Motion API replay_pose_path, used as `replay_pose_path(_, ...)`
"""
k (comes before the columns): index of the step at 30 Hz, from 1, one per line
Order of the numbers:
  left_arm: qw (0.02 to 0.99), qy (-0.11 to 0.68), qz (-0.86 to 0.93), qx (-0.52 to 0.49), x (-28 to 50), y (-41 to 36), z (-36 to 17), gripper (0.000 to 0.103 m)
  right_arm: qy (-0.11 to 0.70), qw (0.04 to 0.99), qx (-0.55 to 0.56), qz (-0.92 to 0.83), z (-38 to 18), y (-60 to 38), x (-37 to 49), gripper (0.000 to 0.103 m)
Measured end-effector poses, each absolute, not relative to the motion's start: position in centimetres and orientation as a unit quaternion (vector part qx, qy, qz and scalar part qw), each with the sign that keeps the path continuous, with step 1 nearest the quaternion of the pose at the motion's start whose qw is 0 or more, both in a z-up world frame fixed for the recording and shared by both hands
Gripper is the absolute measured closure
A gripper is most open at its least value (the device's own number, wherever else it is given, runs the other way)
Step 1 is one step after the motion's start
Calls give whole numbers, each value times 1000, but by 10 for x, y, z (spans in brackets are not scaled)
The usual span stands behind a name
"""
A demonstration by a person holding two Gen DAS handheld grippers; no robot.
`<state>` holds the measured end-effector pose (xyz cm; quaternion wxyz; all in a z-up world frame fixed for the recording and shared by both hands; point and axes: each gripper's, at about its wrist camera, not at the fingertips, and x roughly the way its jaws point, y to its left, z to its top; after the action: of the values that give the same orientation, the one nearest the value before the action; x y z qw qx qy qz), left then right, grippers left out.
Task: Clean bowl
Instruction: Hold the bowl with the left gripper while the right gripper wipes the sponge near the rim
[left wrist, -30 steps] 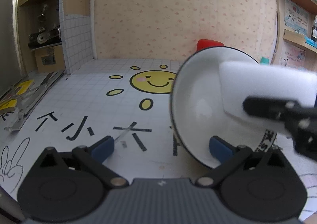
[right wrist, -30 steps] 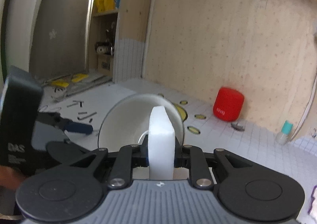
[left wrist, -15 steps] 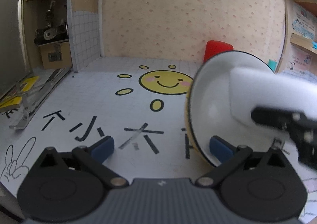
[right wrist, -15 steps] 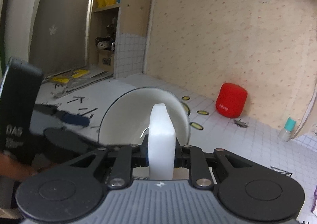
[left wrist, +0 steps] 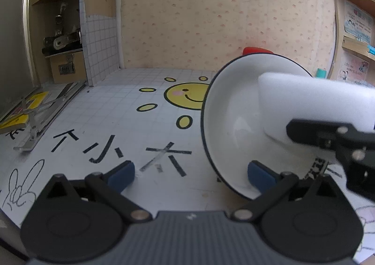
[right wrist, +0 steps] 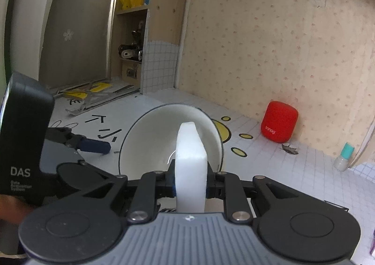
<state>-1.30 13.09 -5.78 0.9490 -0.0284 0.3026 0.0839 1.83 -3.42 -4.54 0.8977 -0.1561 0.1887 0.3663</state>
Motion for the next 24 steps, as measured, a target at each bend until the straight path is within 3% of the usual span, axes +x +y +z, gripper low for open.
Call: replay_pose_path(24,947,303,95,-46,-8,138,-54,0,201,894,-165,364,-56,-35,24,85)
